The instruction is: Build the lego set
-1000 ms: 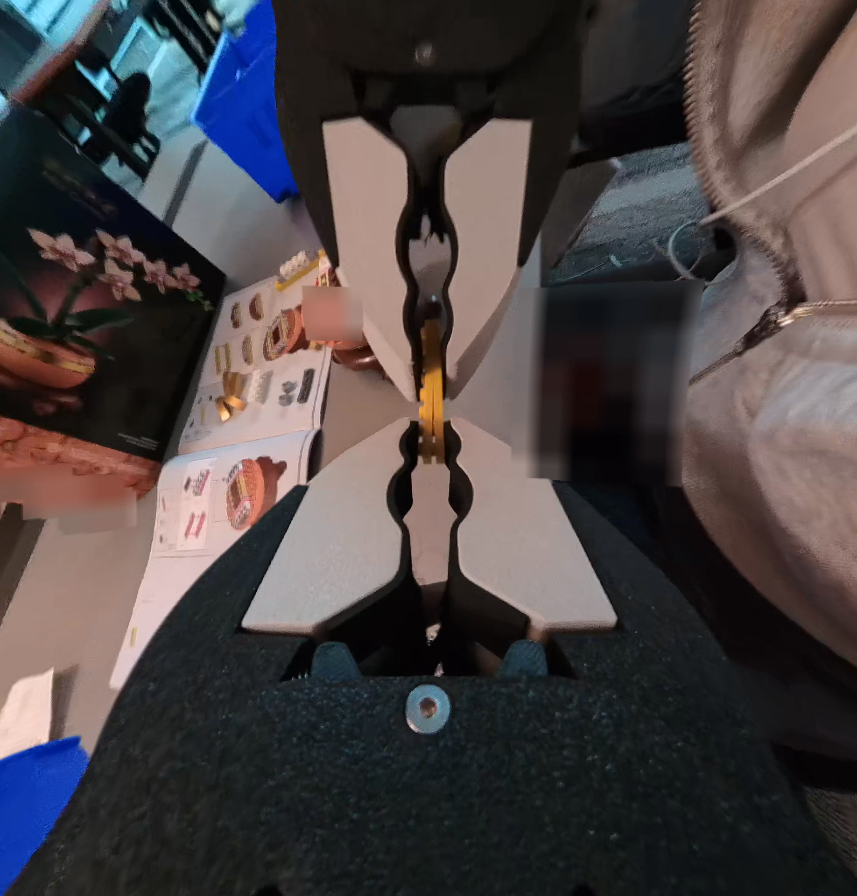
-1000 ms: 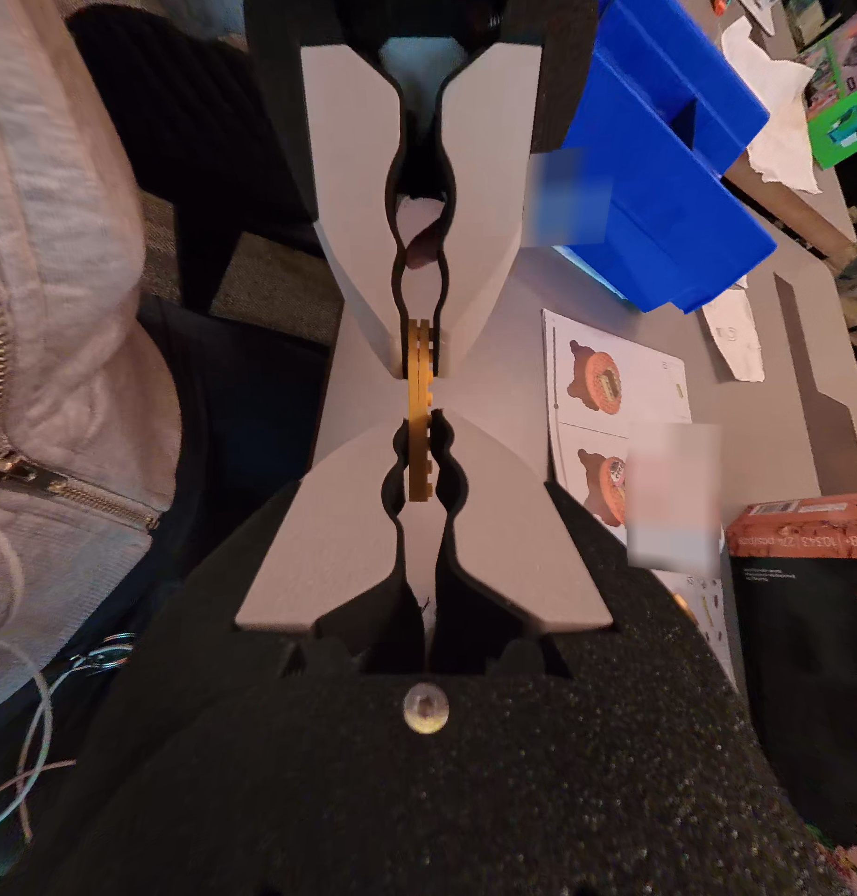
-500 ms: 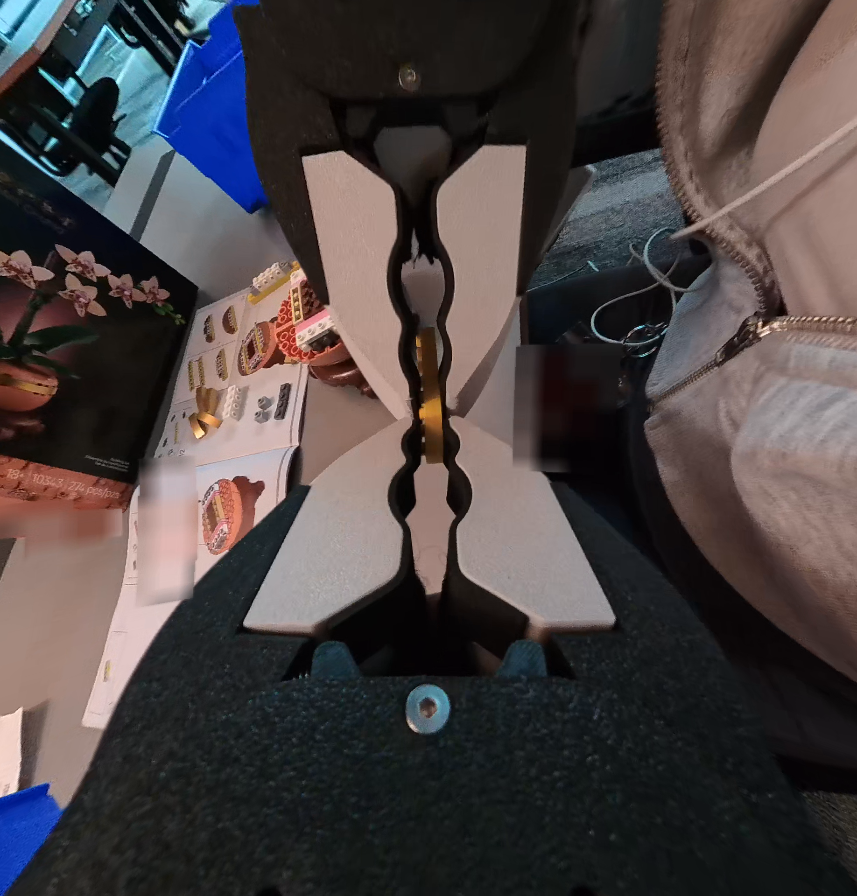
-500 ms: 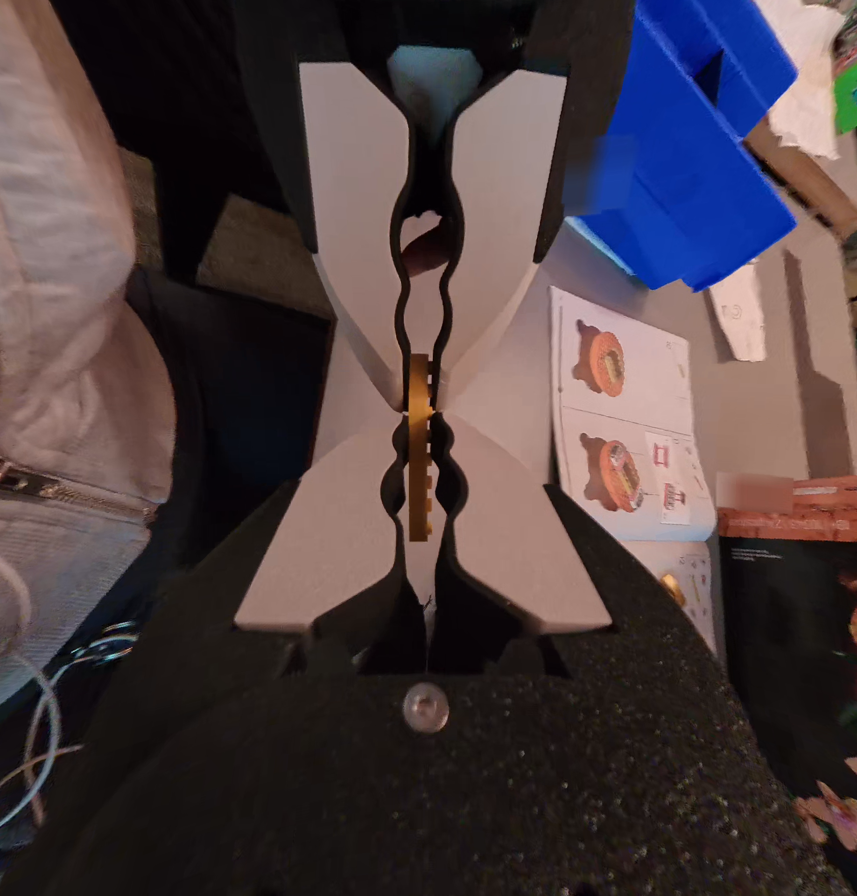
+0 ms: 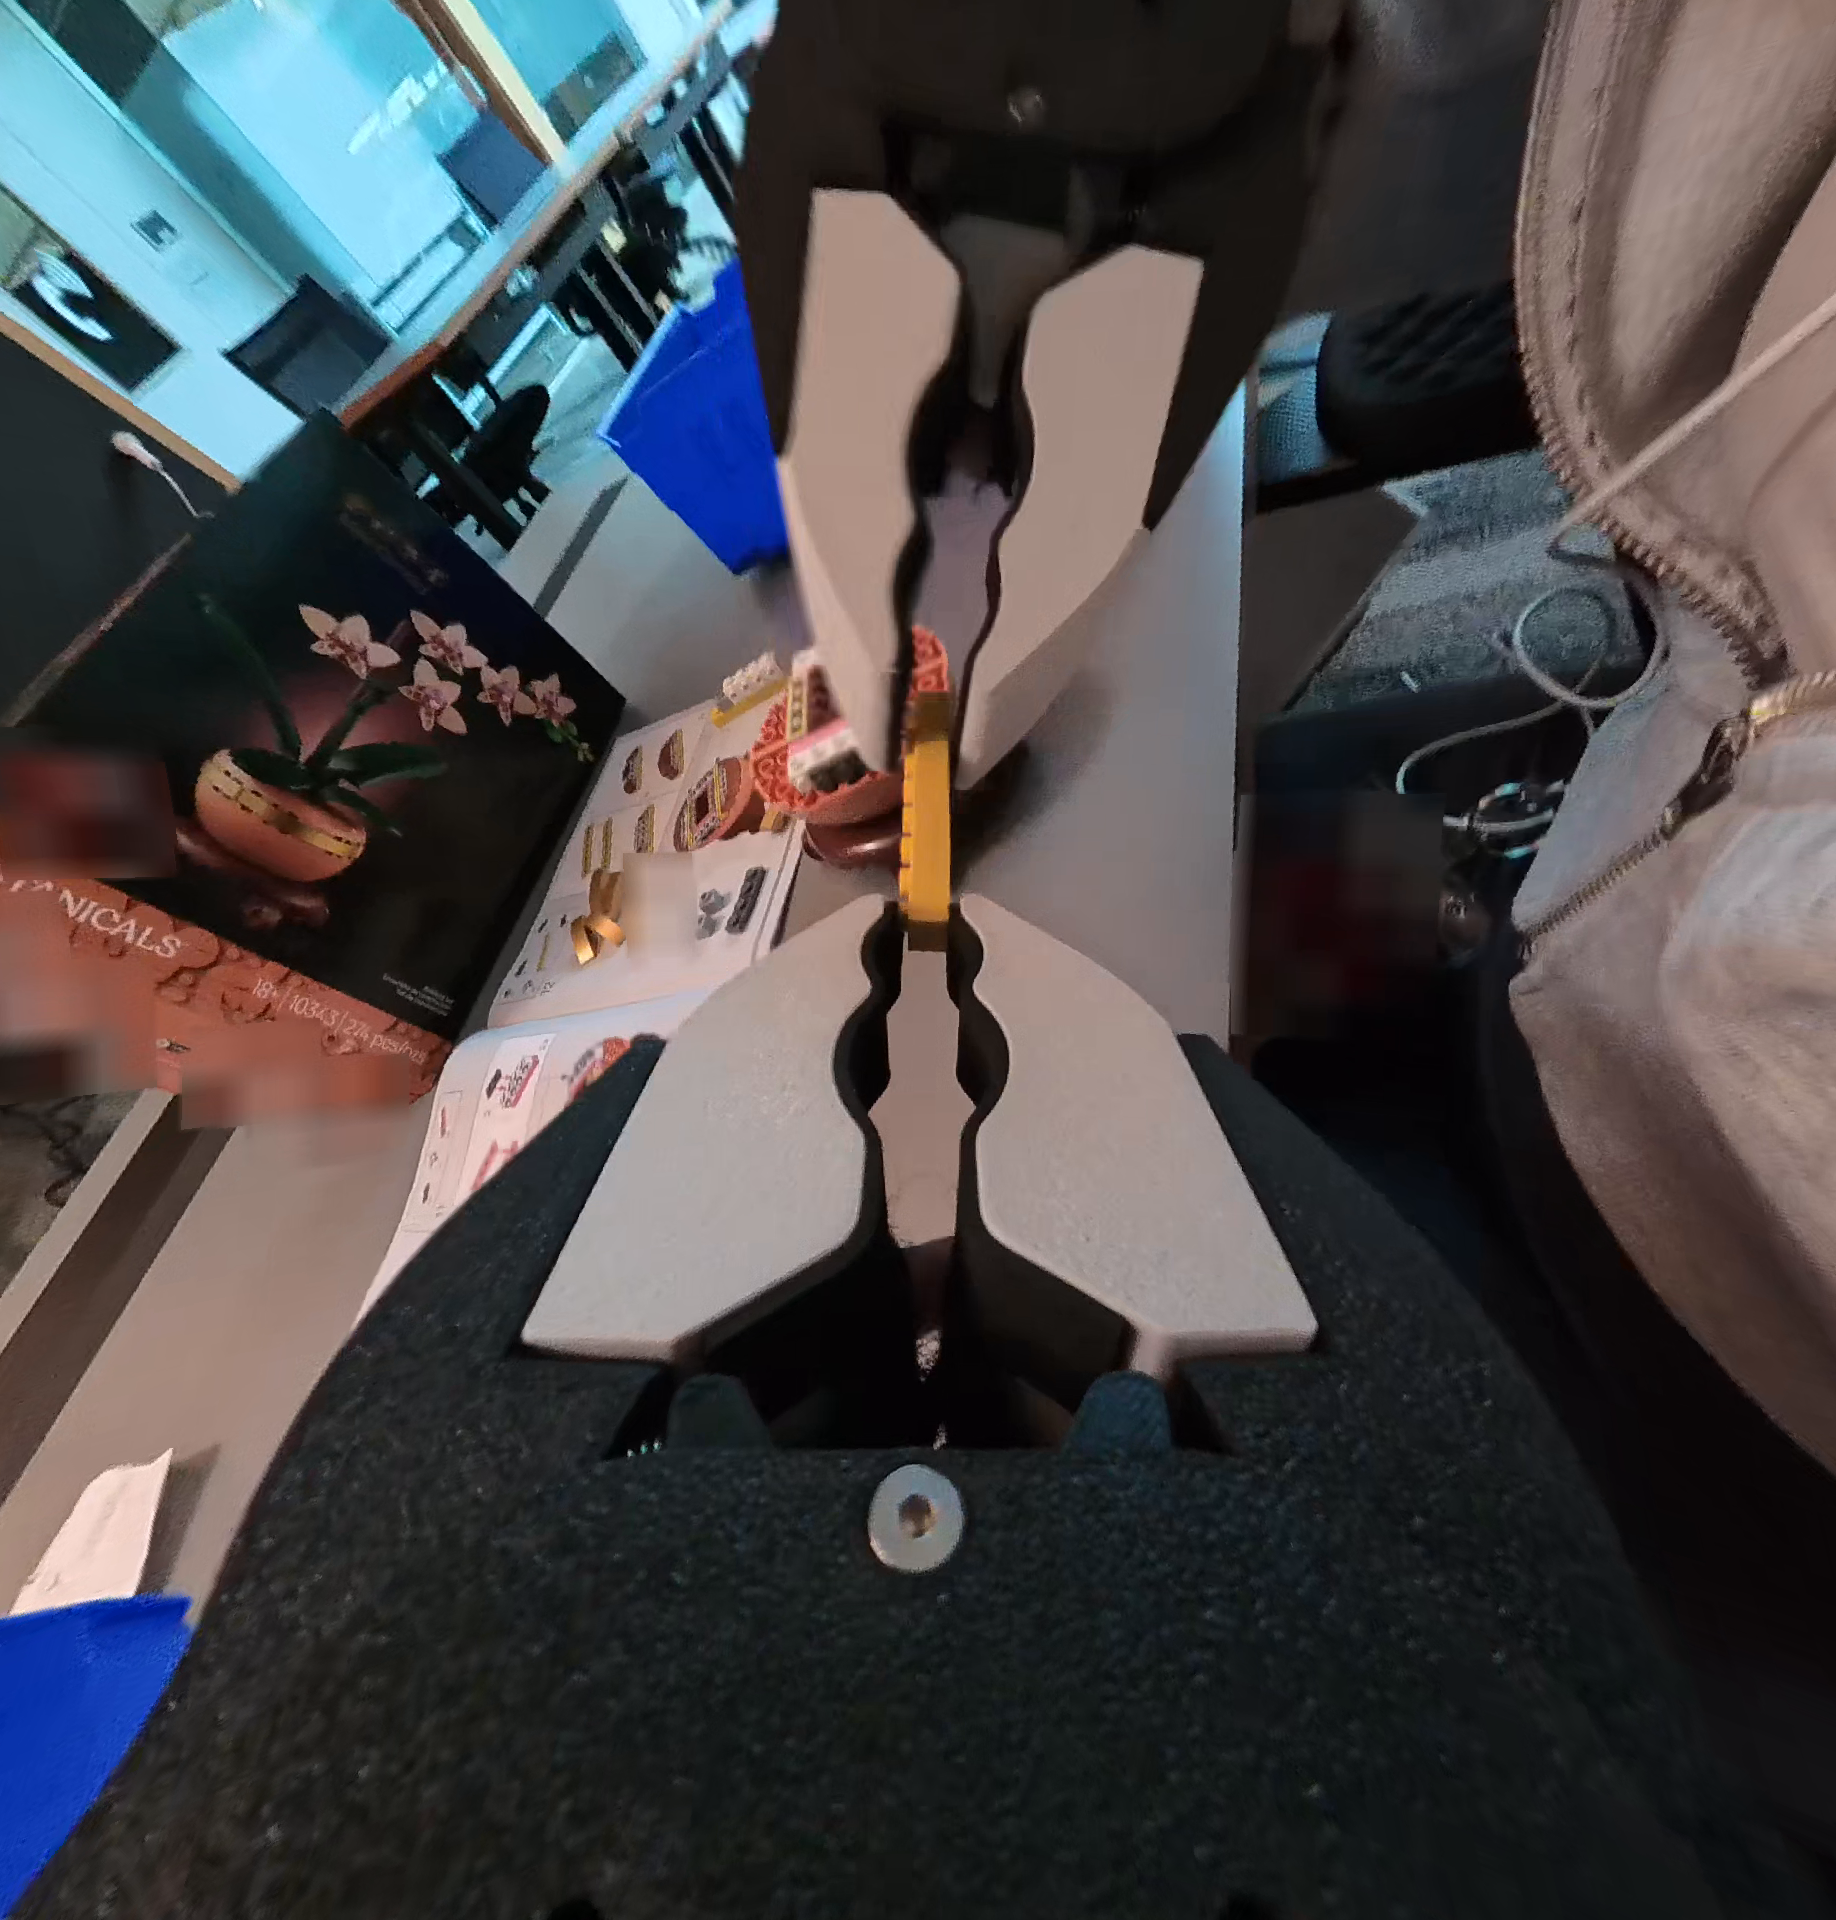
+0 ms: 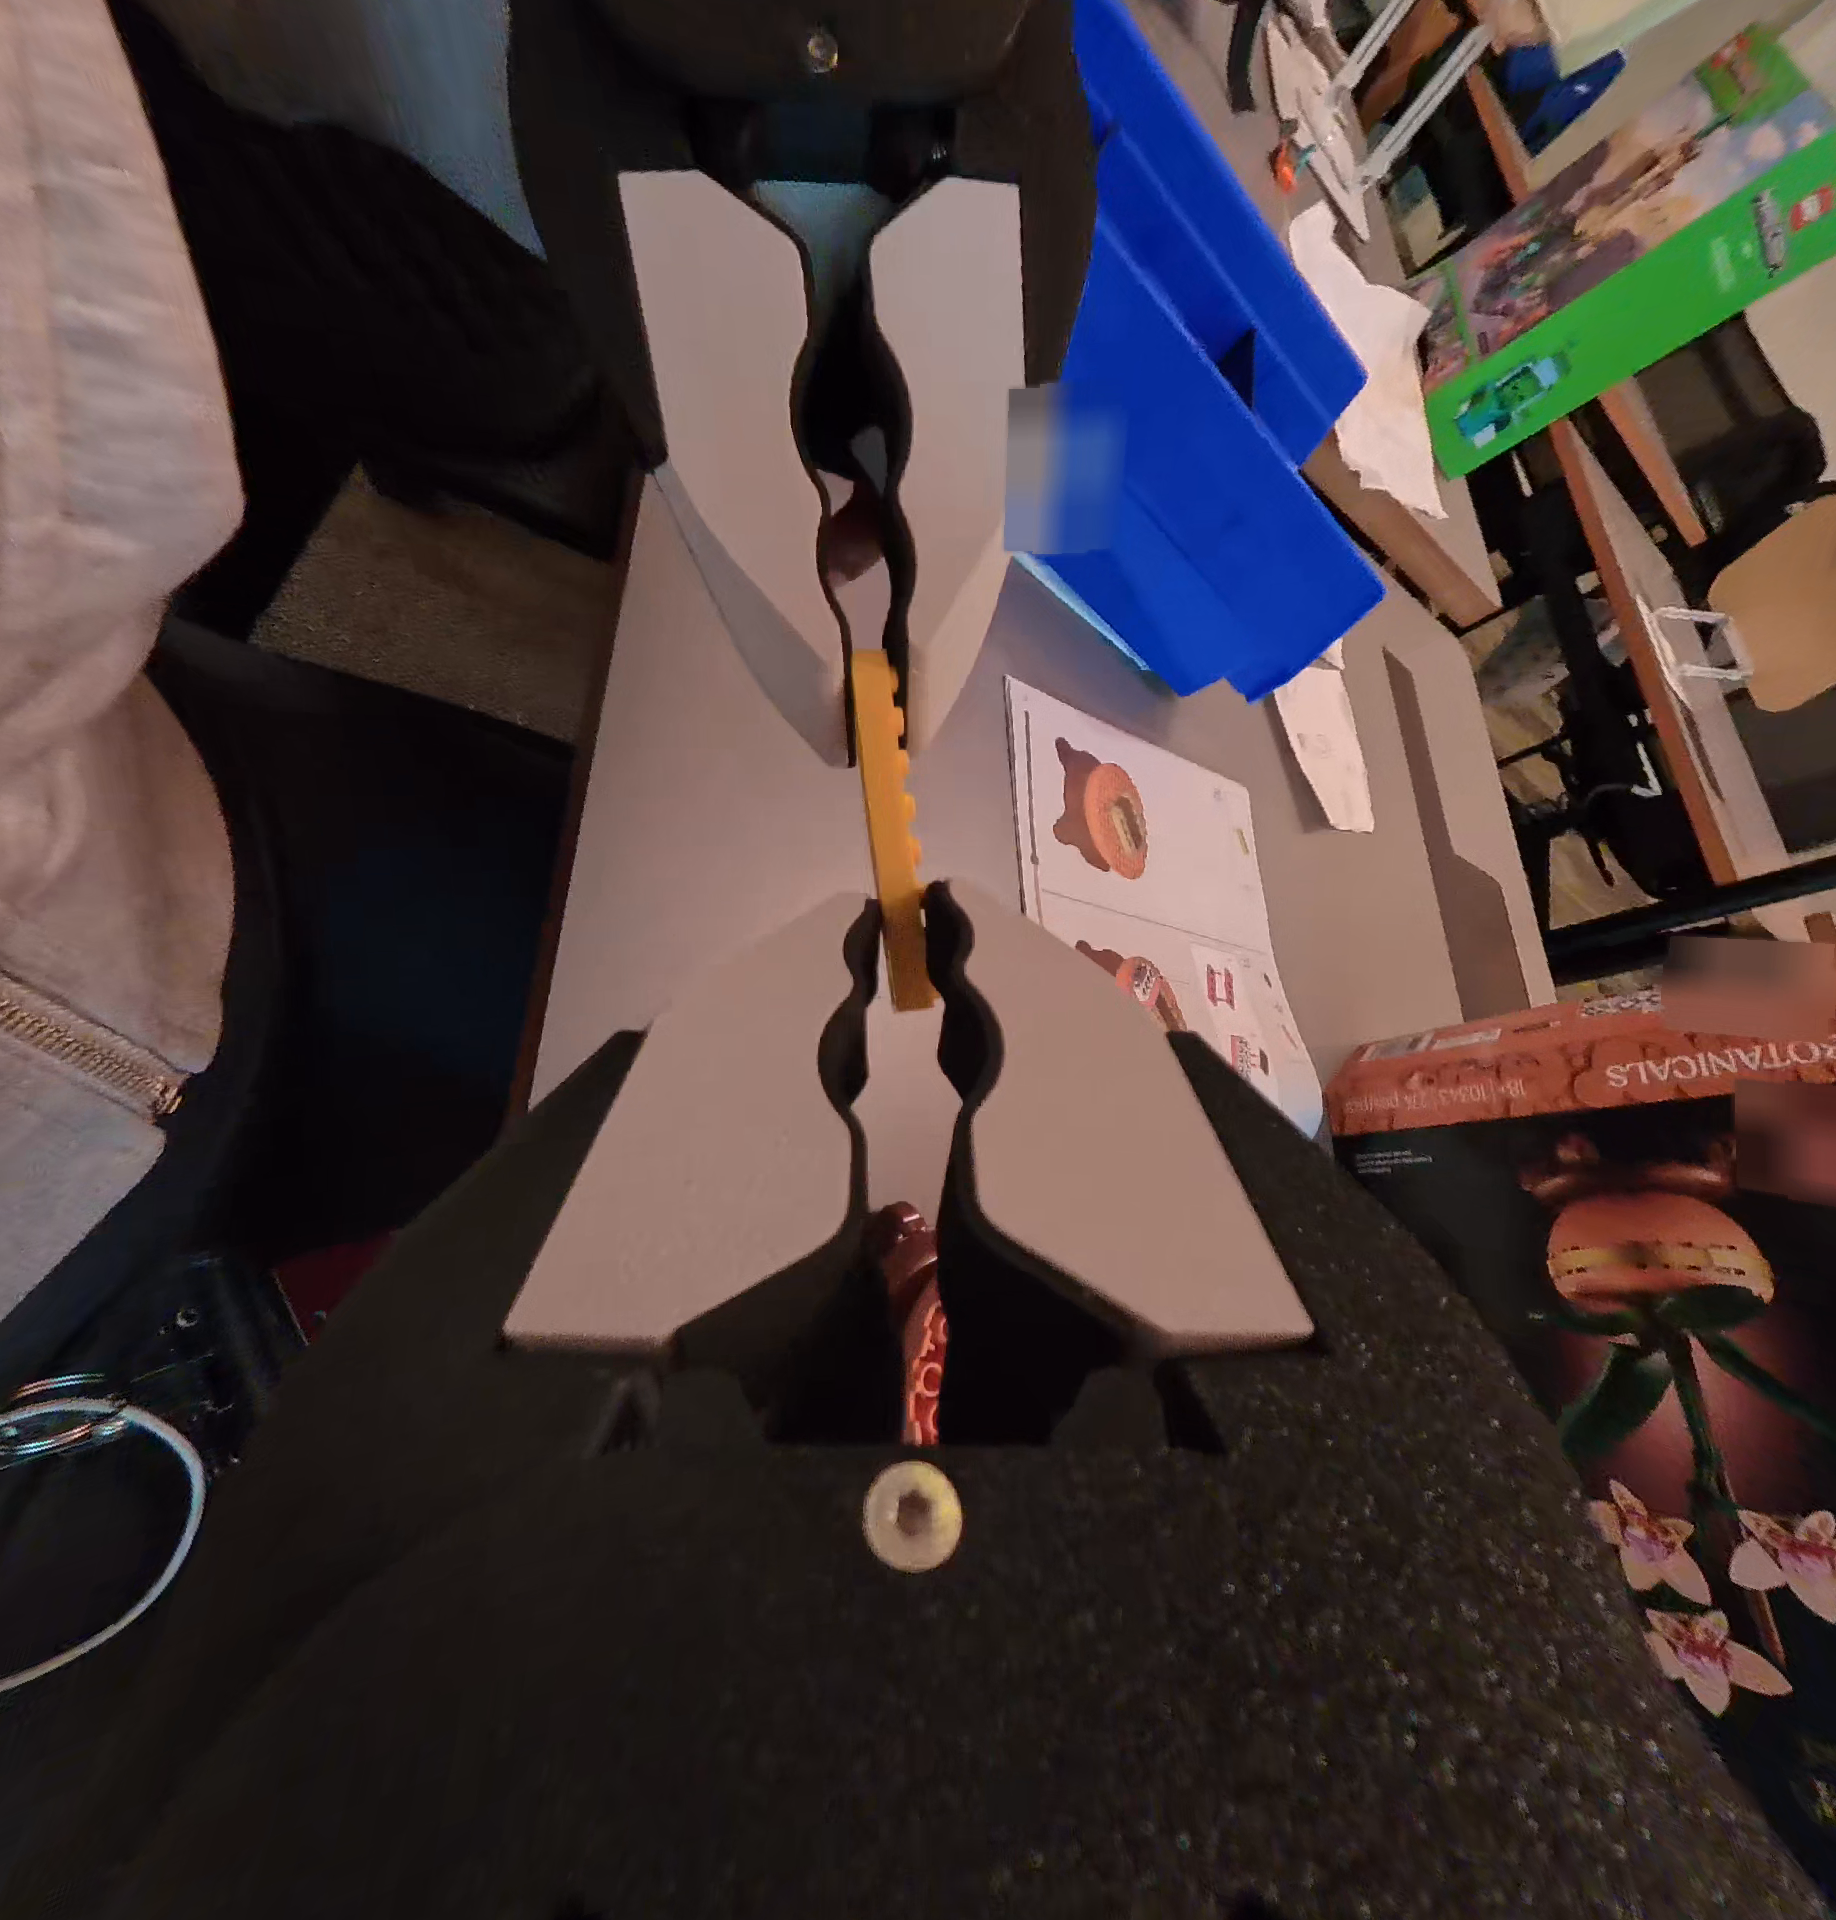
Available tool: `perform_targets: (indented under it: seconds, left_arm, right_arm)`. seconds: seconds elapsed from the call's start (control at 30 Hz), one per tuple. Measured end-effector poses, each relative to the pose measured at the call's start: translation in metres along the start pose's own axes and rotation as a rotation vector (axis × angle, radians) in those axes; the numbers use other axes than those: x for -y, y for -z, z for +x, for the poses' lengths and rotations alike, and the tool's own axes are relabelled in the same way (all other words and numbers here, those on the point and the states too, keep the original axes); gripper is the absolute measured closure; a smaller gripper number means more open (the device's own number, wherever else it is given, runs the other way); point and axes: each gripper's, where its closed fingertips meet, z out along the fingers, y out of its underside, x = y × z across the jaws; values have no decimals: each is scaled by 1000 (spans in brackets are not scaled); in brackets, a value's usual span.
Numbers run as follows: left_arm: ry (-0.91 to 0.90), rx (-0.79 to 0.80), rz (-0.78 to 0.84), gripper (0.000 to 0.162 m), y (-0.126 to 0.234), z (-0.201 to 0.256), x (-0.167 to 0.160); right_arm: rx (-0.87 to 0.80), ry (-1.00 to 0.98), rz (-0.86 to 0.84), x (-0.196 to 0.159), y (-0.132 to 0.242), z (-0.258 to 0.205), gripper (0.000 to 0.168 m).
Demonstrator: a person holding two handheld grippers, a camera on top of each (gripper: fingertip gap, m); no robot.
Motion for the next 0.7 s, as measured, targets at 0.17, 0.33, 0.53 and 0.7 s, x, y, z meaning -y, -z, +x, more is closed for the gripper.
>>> perform_targets:
  seconds: [0.17,0.33,0.53,0.7]
  left_arm:
    - [160,13,91,150,-2,-10,11]
    - [857,-191,405,80,-7,-22,42]
    - [806,-99,481,140,-13,-37,42]
    - [648,-82,359,137,-21,-28,31]
  right_arm:
    - [-130,92,5,3,7,14,161]
    - [-447,421,-4,19,21,38,161]
    - [-511,497,-73,11,19,41,161]
    - [-537,455,-43,11,22,46,161]
